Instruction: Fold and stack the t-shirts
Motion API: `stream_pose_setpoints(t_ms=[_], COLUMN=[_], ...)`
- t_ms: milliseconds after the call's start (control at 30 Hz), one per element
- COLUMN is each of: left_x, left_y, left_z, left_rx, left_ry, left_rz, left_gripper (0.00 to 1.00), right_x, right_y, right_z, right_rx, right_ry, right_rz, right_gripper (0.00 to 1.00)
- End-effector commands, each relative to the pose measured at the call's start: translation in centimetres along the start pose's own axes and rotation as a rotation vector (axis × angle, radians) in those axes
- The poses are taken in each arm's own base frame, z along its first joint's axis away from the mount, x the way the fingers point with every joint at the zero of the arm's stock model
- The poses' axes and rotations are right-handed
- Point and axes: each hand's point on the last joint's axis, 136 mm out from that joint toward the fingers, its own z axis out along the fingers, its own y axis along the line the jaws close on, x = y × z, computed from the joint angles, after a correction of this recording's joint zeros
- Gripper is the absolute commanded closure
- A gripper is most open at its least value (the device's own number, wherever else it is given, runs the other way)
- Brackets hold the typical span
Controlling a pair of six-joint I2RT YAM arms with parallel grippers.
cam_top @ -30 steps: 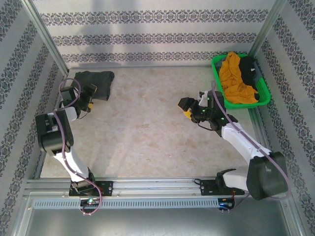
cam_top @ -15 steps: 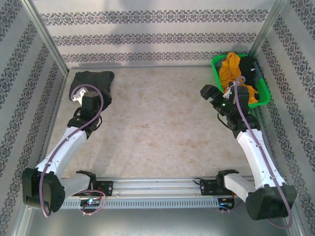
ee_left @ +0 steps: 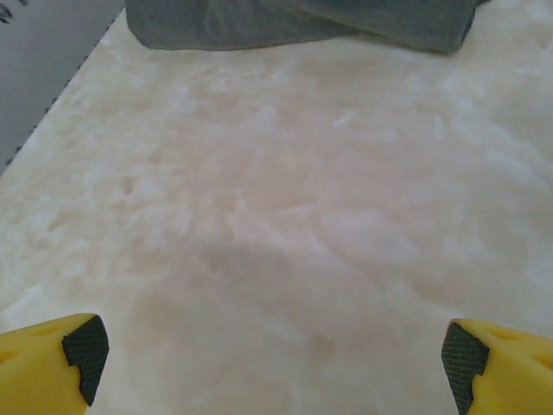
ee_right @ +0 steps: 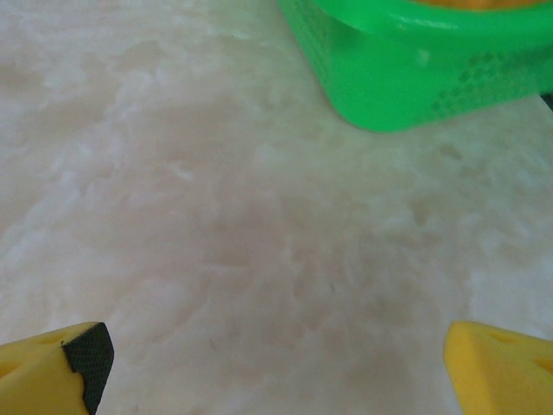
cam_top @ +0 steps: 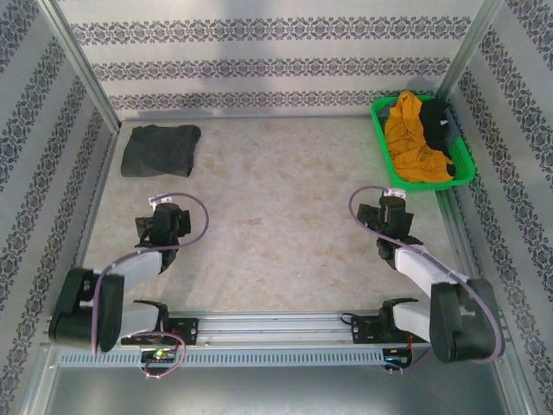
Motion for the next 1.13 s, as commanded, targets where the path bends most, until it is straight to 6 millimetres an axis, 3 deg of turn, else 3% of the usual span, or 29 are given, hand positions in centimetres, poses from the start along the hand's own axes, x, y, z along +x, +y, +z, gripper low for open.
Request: stream_pose_setpoints(t_ms=[0,133,300,333,367,467,533,1100], left_x=[-6.8,-6.5,-4.6,-5.2,-5.2,-5.0,-5.4,-5.4], left_y=[-1.6,-1.2,-2.6,-2.2,-1.9,-2.5,-3.5,-3.4], left_z=[1.4,3.3,1.2,0.5,0.3,2.3,3.3,3.2], left_rx=[0.123,0.135,0.239,0.232,0.225,0.22,0.236,0.233], left_ry=[-0.232,-0.21,-0.38,-0.46,-0.446,-0.322,-0.26,-0.273], left_rz=[-0.094,-0.12,-0.09,-0.108,-0.121,-0.104,-0.063,-0.064], left_gripper=[0.0,0.0,0.0,0.0,0.0,0.0,0.0,0.0], right_x=[-6.0,-7.4,-5.5,-5.3,-5.1,-4.8,-5.8,-5.8], right_y=[1.8,2.6,1.8,1.8,1.8,2.1,2.6,3.1], right_z=[0.6,2.2,2.8,2.7,2.7,3.2,3.3,3.2], right_rx=[-0.078,-0.109,-0.14,-0.14,-0.142,-0.151,-0.146,-0.167], right_ry=[-0.239,-0.274,-0.356,-0.348,-0.324,-0.308,-0.308,-0.314], right_rz=[-0.021,-0.09,-0.034,-0.038,-0.049,-0.054,-0.077,-0.091], right_gripper=[0.02,0.02,0.02,0.02,0.02,0.02,0.02,0.02])
